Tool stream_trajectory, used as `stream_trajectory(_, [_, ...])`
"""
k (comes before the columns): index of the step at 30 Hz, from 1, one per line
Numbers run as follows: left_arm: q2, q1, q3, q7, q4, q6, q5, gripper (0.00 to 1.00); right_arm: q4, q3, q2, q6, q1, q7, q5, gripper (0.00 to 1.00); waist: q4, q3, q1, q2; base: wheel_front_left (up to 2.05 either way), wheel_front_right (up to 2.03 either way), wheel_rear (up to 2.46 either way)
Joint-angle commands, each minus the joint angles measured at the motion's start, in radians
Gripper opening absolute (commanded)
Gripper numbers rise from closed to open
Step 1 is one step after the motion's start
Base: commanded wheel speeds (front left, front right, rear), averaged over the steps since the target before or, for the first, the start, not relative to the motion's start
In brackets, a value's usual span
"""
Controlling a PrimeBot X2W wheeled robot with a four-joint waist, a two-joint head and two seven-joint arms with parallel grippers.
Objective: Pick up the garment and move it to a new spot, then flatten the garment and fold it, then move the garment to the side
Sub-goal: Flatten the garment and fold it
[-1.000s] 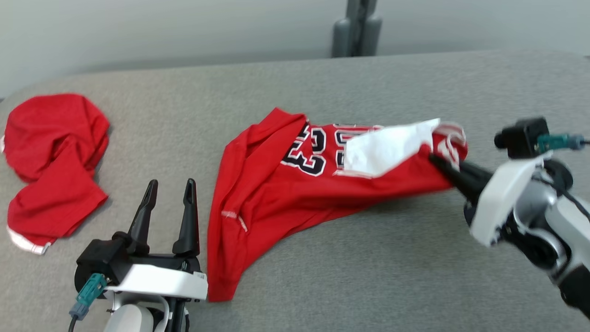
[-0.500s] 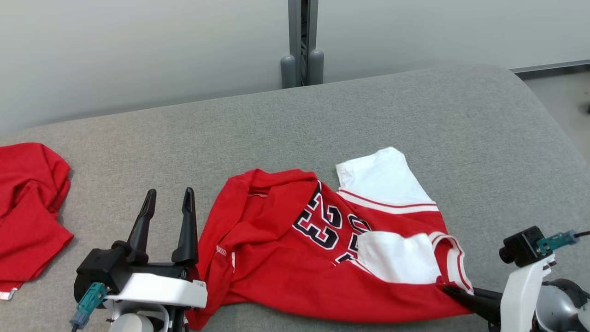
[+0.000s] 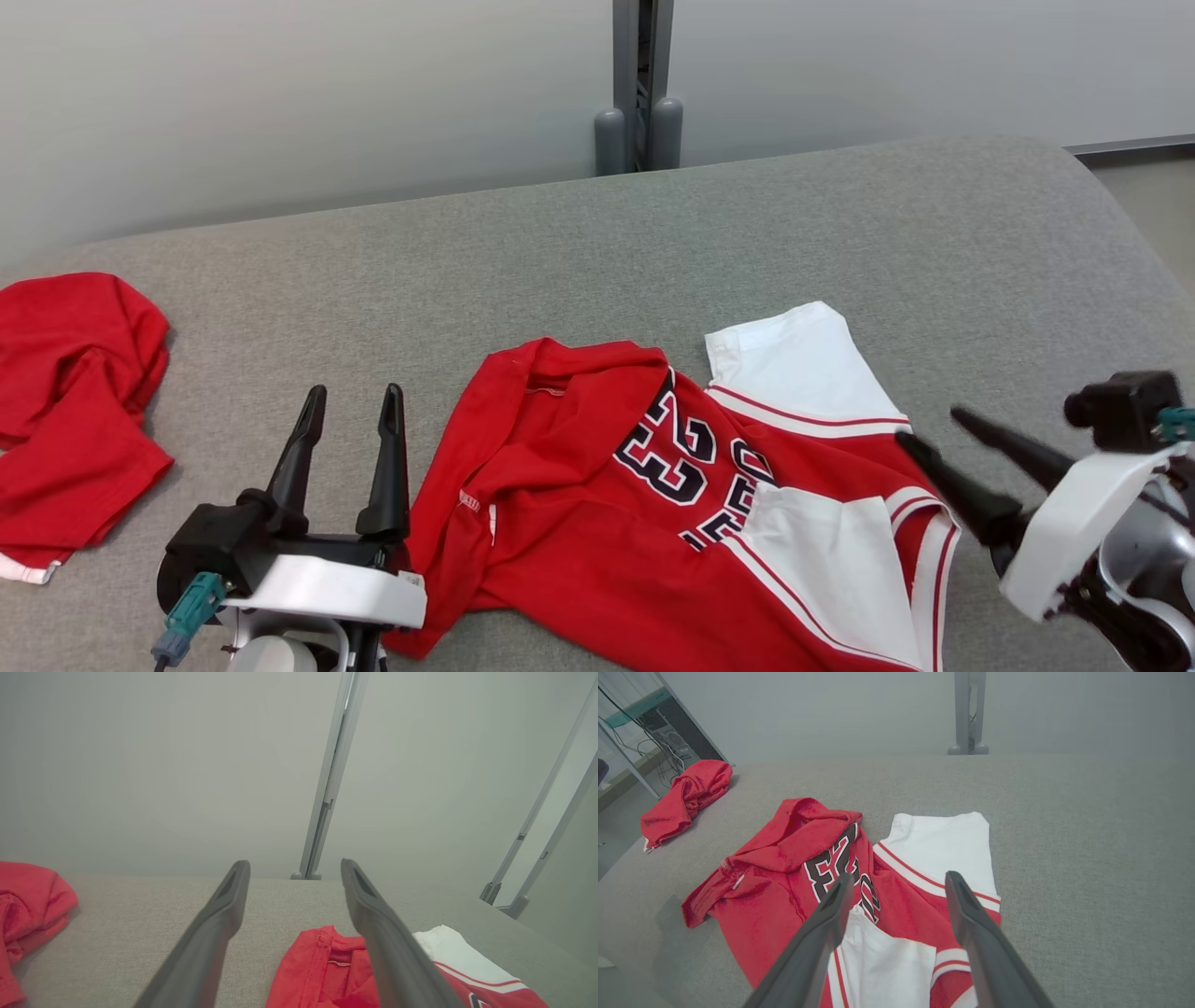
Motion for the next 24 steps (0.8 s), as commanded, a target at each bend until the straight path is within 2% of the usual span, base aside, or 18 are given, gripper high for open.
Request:
stream_trajectory(1, [0.004,-0.002,-0.005,-0.004,-0.002,-0.002,0.003,1.0,-0.004,-0.036,0.037,0.0,-0.019,-0.067,-0.047,1.0,0.008,0.0,0.0,0.0,0.0,0.0,0.0])
stream_trajectory(6, [0.004,-0.002,-0.026,-0.004,-0.009,0.001,-0.008,1.0,0.055,-0.1,0.126,0.0,-0.042,-0.259,-0.182,1.0,0.03,-0.004,0.0,0.0,0.0,0.0,0.0])
stream_trajectory(7, [0.004,-0.002,-0.026,-0.004,-0.009,0.001,-0.008,1.0,0.055,-0.1,0.126,0.0,-0.042,-0.259,-0.182,1.0,0.03,-0.004,0.0,0.0,0.0,0.0,0.0])
stream_trajectory(14, [0.004,0.023,-0.052,-0.004,-0.012,0.003,-0.004,1.0,0.22,-0.171,0.264,0.0,-0.026,-0.486,-0.362,1.0,0.062,-0.007,0.0,0.0,0.0,0.0,0.0])
stream_trajectory(18, [0.004,0.036,-0.062,-0.004,-0.012,0.005,-0.003,1.0,0.301,-0.169,0.318,0.0,-0.033,-0.523,-0.427,1.0,0.07,0.006,0.0,0.0,0.0,0.0,0.0])
stream_trajectory(24, [0.004,0.015,-0.077,-0.004,-0.011,-0.003,0.0,1.0,0.389,-0.203,0.334,0.0,-0.095,-0.517,-0.458,1.0,0.092,0.04,0.0,0.0,0.0,0.0,0.0])
